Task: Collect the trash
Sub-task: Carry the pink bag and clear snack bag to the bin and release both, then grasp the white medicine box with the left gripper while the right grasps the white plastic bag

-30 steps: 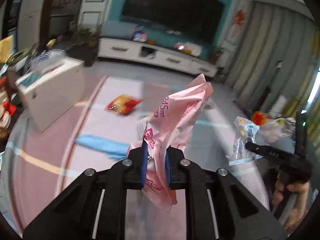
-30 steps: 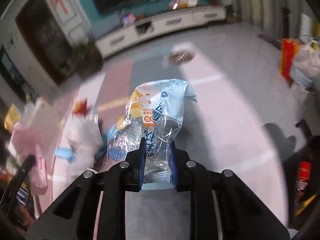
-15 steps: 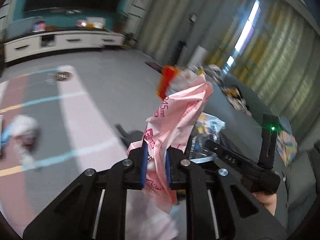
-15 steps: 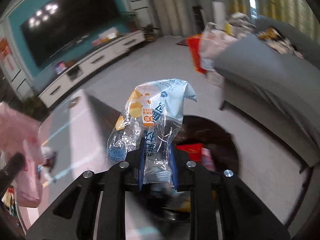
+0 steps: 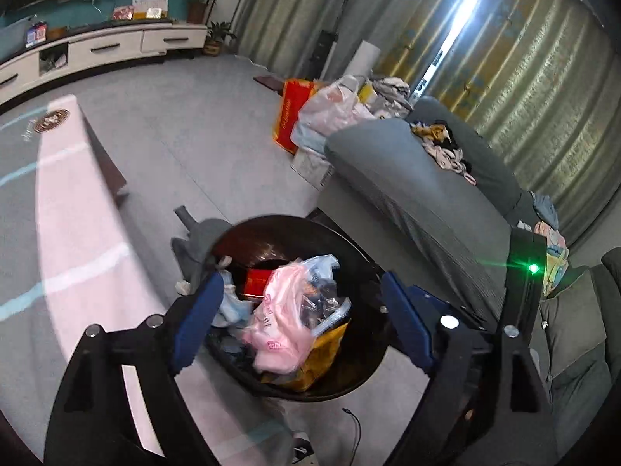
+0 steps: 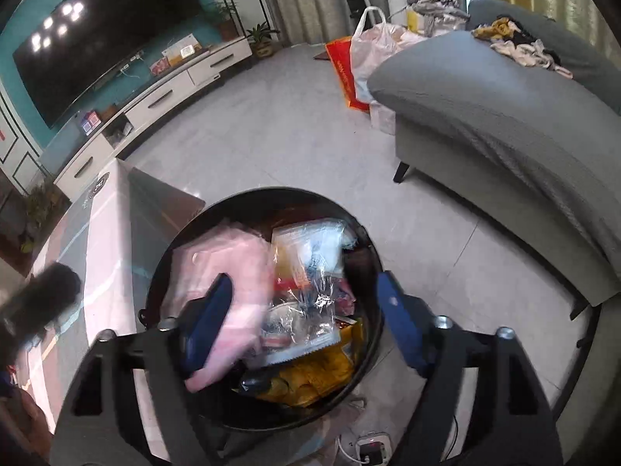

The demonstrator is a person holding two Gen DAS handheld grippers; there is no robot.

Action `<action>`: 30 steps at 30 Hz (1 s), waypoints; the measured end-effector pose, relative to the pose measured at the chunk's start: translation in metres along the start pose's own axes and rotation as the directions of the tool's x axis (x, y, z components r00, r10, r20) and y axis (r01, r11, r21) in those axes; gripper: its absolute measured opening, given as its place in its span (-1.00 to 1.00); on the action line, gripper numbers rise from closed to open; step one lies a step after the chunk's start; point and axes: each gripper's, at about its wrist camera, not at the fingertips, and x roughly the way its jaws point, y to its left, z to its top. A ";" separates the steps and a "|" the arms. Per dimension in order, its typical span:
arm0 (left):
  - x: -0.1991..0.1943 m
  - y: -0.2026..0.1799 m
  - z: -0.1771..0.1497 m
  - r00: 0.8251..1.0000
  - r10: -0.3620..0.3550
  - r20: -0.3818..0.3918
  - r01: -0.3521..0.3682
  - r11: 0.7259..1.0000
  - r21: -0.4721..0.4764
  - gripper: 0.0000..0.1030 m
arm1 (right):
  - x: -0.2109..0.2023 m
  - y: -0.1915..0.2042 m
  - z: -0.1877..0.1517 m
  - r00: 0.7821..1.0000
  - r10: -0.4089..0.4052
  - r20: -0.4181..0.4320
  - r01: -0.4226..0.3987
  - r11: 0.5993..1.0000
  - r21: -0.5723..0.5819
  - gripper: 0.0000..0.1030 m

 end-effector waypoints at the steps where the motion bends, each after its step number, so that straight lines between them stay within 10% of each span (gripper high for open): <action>1: -0.012 0.009 0.002 1.000 0.015 0.016 -0.015 1.000 -0.011 0.73 | -0.004 0.002 0.001 1.000 -0.009 0.000 0.009 1.000 0.001 0.59; 5: -0.073 0.064 0.007 0.989 0.108 0.101 -0.098 0.990 -0.102 0.93 | -0.027 0.043 0.007 0.998 0.010 0.056 -0.006 0.998 -0.056 0.77; 8: -0.124 0.132 0.003 0.949 0.269 0.162 -0.230 0.947 -0.224 0.94 | -0.030 0.106 0.013 0.991 0.124 0.057 -0.114 0.981 -0.156 0.84; 13: -0.204 0.261 -0.017 0.829 0.534 0.166 -0.410 0.783 -0.467 0.94 | -0.007 0.256 0.006 0.933 0.351 -0.085 -0.359 0.879 -0.314 0.84; 15: -0.219 0.297 -0.022 0.812 0.566 0.144 -0.429 0.746 -0.510 0.93 | 0.013 0.324 -0.006 0.919 0.357 -0.167 -0.394 0.832 -0.390 0.84; 19: -0.223 0.362 -0.029 0.824 0.560 0.082 -0.429 0.713 -0.555 0.91 | 0.048 0.414 -0.029 0.901 0.347 -0.259 -0.431 0.774 -0.464 0.84; 25: -0.172 0.396 -0.019 0.886 0.464 -0.010 -0.400 0.753 -0.522 0.67 | 0.097 0.467 -0.056 0.914 0.259 -0.311 -0.391 0.764 -0.514 0.67; 28: -0.146 0.408 -0.022 0.879 0.472 -0.069 -0.441 0.749 -0.494 0.60 | 0.117 0.466 -0.061 0.917 0.227 -0.328 -0.374 0.775 -0.509 0.30; 30: -0.132 0.416 -0.024 0.858 0.496 -0.135 -0.494 0.725 -0.480 0.20 | 0.123 0.461 -0.062 0.908 0.241 -0.343 -0.393 0.773 -0.498 0.04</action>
